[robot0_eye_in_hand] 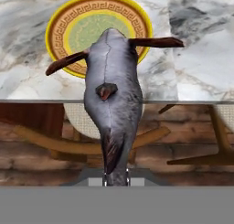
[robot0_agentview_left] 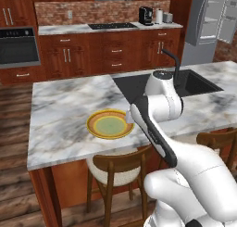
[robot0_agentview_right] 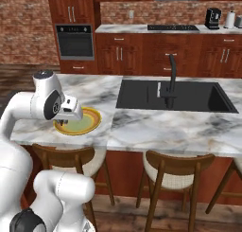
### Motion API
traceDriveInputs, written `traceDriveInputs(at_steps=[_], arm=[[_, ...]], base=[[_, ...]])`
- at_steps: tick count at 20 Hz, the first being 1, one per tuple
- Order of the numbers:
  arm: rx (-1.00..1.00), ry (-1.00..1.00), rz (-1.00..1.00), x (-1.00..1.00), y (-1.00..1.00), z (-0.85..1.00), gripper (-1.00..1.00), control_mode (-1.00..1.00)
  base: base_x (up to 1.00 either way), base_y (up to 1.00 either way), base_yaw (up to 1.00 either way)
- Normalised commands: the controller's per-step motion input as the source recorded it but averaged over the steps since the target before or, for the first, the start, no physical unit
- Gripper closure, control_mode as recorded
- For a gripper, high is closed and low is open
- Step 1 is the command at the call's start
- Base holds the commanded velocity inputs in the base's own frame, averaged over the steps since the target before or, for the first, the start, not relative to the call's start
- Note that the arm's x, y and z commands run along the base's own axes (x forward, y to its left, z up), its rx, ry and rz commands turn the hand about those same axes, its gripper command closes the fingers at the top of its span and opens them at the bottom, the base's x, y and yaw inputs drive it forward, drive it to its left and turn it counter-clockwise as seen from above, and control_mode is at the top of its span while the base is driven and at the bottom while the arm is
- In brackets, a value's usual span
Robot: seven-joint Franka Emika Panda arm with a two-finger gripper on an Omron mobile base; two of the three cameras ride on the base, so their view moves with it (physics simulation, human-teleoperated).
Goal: Take the cheese, fish, and lemon from the fridge and place them on the plate on the dining counter to create an appetizer plate.
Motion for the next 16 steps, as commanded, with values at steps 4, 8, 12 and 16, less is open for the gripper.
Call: traceDriveInputs(at_steps=[4,8,12,16], arm=[[0.00,0.02,-0.03,0.51,0.00,-0.27,1.00,-1.00],[0.00,0.02,-0.03,0.49,0.02,-0.30,1.00,-1.00],[0.00,0.01,-0.03,0.50,0.08,-0.36,1.00,-1.00],[0.00,0.01,-0.03,0.53,0.13,-0.35,1.00,-1.00]], base=[[0.00,0.00,0.00],[0.00,0.00,0.00],[0.00,0.00,0.00],[0.00,0.00,0.00]])
